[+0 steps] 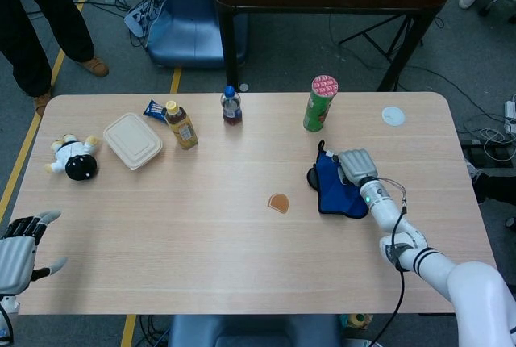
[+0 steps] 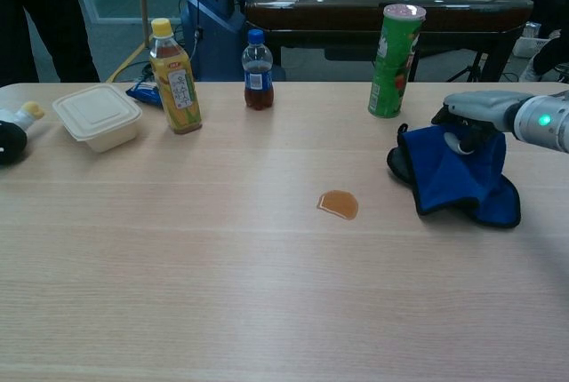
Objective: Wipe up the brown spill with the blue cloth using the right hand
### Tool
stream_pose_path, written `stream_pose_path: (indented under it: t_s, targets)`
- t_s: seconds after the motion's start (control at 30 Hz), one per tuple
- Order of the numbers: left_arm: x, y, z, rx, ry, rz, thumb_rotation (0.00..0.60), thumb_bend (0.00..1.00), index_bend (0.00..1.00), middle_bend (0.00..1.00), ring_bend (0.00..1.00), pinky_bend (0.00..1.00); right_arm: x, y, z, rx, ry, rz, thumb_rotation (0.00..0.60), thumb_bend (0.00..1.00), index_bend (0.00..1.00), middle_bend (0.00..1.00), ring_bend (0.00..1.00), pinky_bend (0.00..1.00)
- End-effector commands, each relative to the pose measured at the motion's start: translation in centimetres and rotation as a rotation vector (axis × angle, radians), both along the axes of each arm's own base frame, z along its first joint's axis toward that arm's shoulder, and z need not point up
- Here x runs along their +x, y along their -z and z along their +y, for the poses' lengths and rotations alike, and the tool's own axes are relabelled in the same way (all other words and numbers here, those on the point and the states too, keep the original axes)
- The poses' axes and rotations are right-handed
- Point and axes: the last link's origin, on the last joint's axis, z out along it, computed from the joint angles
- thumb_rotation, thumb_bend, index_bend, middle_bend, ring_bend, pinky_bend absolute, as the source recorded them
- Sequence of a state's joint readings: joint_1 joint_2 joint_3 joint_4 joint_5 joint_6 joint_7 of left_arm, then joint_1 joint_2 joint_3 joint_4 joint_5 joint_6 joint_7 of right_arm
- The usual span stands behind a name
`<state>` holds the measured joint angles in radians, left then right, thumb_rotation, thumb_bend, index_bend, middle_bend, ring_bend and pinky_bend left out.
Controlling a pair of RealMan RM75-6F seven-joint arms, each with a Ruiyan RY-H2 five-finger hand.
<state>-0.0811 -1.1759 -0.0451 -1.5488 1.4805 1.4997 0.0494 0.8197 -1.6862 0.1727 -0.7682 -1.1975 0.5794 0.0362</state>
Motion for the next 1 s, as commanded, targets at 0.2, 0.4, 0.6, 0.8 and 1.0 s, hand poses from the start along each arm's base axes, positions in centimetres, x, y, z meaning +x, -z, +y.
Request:
stream_pose_path:
  t_s: [0.2, 0.4, 0.6, 0.8, 1.0]
  targets:
    - [0.2, -0.1, 0.0, -0.001, 0.006, 0.004, 0.600, 0.13, 0.22, 0.22, 0.21, 0.16, 1.8, -4.0, 0.9, -0.089, -0.096, -0.160, 0.600, 0.74, 0.62, 0.59, 0.55, 0.75]
    - [0.4, 0.0, -0.1, -0.006, 0.010, 0.004, 0.600, 0.13, 0.22, 0.22, 0.21, 0.16, 5.1, -5.0, 1.2, -0.098, -0.165, -0.251, 0.600, 0.74, 0.62, 0.59, 0.55, 0.75]
    - [0.6, -0.2, -0.3, -0.002, 0.016, 0.002, 0.600, 0.13, 0.22, 0.22, 0.21, 0.16, 8.9, -2.4, 0.7, -0.069, -0.201, -0.292, 0.600, 0.74, 0.62, 0.58, 0.55, 0.75]
    - [0.5, -0.6, -0.7, 0.006, 0.012, 0.001, 0.600, 0.13, 0.22, 0.22, 0.21, 0.16, 12.0, 1.2, 0.5, -0.024, -0.233, -0.292, 0.600, 0.74, 0.62, 0.57, 0.53, 0.75]
    - [0.2, -0.8, -1.1, 0.010, -0.003, -0.002, 0.600, 0.13, 0.22, 0.22, 0.21, 0.16, 13.9, 4.1, 0.8, 0.000, -0.259, -0.289, 0.600, 0.74, 0.62, 0.57, 0.53, 0.74]
